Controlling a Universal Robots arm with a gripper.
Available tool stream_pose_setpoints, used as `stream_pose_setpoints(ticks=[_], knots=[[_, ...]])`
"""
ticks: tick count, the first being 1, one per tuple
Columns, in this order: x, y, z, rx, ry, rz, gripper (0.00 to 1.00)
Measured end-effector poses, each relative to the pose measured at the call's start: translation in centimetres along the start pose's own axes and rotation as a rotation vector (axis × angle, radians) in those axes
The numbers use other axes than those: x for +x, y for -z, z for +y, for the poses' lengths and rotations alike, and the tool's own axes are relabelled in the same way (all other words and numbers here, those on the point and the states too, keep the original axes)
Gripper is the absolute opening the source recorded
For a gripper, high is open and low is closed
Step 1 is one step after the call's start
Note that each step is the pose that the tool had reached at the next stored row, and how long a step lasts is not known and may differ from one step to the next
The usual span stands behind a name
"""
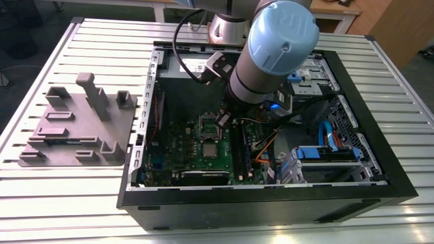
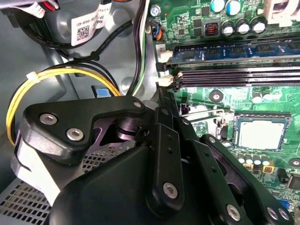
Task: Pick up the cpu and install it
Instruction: 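Close the cpu cover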
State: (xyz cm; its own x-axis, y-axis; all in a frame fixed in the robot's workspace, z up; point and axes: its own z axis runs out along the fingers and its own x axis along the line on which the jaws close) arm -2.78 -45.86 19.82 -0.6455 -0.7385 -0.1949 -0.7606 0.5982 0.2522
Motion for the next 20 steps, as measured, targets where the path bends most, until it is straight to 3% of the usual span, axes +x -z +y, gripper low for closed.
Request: stream_pose_setpoints(ticks=[8, 11, 17, 20], knots=[[-0.09, -0.56, 0.31, 0.0002, 0.0, 0.0004, 0.1], [-0.04, -0.57, 0.39, 0.0034, 0.0, 0.004, 0.1], [-0.16, -0.11, 0.57, 0.0227, -0.002, 0.0269, 0.1], [-0.27, 0.24, 0.71, 0.0294, -0.003, 0.0348, 0.1]])
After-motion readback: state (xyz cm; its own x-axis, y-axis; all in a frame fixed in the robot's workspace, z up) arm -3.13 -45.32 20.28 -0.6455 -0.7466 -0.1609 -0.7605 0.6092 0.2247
